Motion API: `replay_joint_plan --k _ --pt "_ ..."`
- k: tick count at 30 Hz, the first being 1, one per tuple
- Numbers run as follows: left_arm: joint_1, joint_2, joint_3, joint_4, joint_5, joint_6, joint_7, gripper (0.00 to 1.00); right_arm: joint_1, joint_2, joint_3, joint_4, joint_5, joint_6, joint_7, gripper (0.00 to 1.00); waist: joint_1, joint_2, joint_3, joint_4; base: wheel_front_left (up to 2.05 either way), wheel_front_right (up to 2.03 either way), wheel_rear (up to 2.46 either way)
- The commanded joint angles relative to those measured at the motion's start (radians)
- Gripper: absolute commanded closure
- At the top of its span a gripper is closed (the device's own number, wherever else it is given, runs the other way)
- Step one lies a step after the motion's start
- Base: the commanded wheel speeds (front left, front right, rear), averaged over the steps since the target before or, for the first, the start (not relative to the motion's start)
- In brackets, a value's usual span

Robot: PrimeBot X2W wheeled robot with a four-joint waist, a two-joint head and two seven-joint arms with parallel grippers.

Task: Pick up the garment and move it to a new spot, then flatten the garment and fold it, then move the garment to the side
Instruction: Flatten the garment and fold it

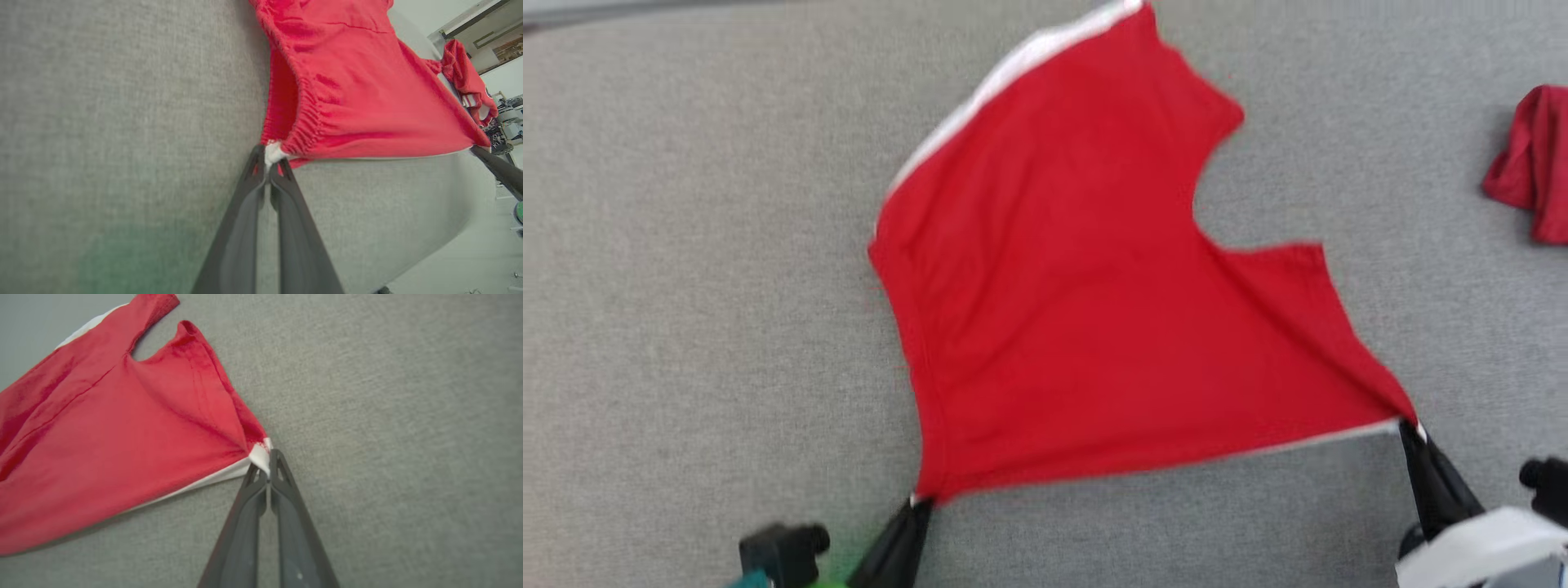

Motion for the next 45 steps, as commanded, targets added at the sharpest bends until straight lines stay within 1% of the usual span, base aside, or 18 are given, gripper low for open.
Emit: replay_joint_plan --k 1,2,4,7,10,13,15,16,18,20,21,24,26,29,31,34,39,45 --pt "0.086 0.027 0.017 -0.05 -0.035 0.046 -0.01 1.0 0.07 0.005 -0.033 -0.039 0.004 -0.005 0.012 1.0 0.0001 0.0 -0.215 -0.02 0.0 0.0 0.0" --pt "0.133 0.038 0.018 -0.103 -0.038 0.071 -0.012 1.0 0.116 0.017 -0.047 -0.078 0.014 -0.005 0.024 1.0 0.0001 0.0 -0.213 -0.014 0.0 0.0 0.0" --pt "0.193 0.048 0.015 -0.189 -0.054 0.105 -0.007 1.0 0.174 0.033 -0.066 -0.143 0.03 -0.005 0.045 1.0 0.0001 0.0 -0.202 0.002 0.0 0.0 0.0" --pt "0.213 0.06 0.019 -0.289 -0.067 0.131 0.012 1.0 0.184 0.047 -0.093 -0.211 0.05 -0.005 0.074 1.0 0.0001 0.0 -0.174 0.024 0.0 0.0 0.0" --pt "0.132 0.055 0.039 -0.343 -0.064 0.135 0.042 1.0 0.089 0.05 -0.095 -0.242 0.028 -0.004 0.113 1.0 0.0001 0.0 -0.125 0.056 0.0 0.0 0.0" --pt "0.037 0.019 0.052 -0.342 -0.084 0.121 0.084 1.0 -0.038 0.036 -0.069 -0.234 -0.007 -0.004 0.168 1.0 0.0001 0.0 -0.068 0.096 0.0 0.0 0.0" --pt "-0.039 -0.002 0.059 -0.312 -0.089 0.119 0.115 1.0 -0.146 0.008 -0.049 -0.213 -0.039 -0.003 0.208 1.0 0.0001 0.0 -0.032 0.128 0.0 0.0 0.0" --pt "-0.082 -0.015 0.064 -0.29 -0.087 0.116 0.125 1.0 -0.206 0.006 -0.042 -0.191 -0.039 -0.003 0.233 1.0 0.0001 0.0 -0.01 0.144 0.0 0.0 0.0" --pt "-0.156 -0.044 0.065 -0.245 -0.086 0.112 0.146 1.0 -0.31 -0.03 -0.036 -0.155 -0.073 -0.003 0.272 1.0 0.0001 0.0 0.033 0.177 0.0 0.0 0.0" --pt "-0.224 -0.069 0.057 -0.184 -0.078 0.108 0.167 1.0 -0.402 -0.041 -0.026 -0.084 -0.089 -0.003 0.318 1.0 0.0001 0.0 0.061 0.208 0.0 0.0 0.0" --pt "-0.254 -0.076 0.047 -0.159 -0.065 0.101 0.178 1.0 -0.441 -0.06 -0.023 -0.064 -0.108 -0.003 0.328 1.0 0.0001 0.0 0.072 0.224 0.0 0.0 0.0" --pt "-0.338 -0.126 0.02 -0.069 -0.058 0.081 0.207 1.0 -0.559 -0.086 -0.007 0.041 -0.132 -0.003 0.36 1.0 0.0001 0.0 0.09 0.265 0.0 0.0 0.0" --pt "-0.386 -0.145 0.009 -0.014 -0.041 0.075 0.213 1.0 -0.621 -0.102 0.008 0.108 -0.145 -0.003 0.373 1.0 0.0001 0.0 0.094 0.284 0.0 0.0 0.0" --pt "-0.424 -0.182 -0.01 0.055 -0.033 0.061 0.217 1.0 -0.691 -0.124 0.043 0.196 -0.166 -0.003 0.383 1.0 0.0001 0.0 0.087 0.306 0.0 0.0 0.0" --pt "-0.45 -0.193 -0.015 0.094 -0.023 0.059 0.215 1.0 -0.729 -0.132 0.055 0.25 -0.173 -0.003 0.387 1.0 0.0001 0.0 0.081 0.32 0.0 0.0 0.0" --pt "-0.479 -0.224 -0.024 0.142 -0.026 0.045 0.217 1.0 -0.781 -0.149 0.064 0.318 -0.189 -0.003 0.383 1.0 0.0001 0.0 0.078 0.34 0.0 0.0 0.0" --pt "-0.515 -0.262 -0.022 0.196 -0.025 0.026 0.19 1.0 -0.841 -0.159 0.068 0.392 -0.206 -0.003 0.364 1.0 0.0001 0.0 0.065 0.356 0.0 0.0 0.0" --pt "-0.536 -0.288 -0.031 0.237 -0.03 0.007 0.186 1.0 -0.894 -0.164 0.067 0.441 -0.236 -0.003 0.371 1.0 0.0001 0.0 0.066 0.355 0.0 0.0 0.0"
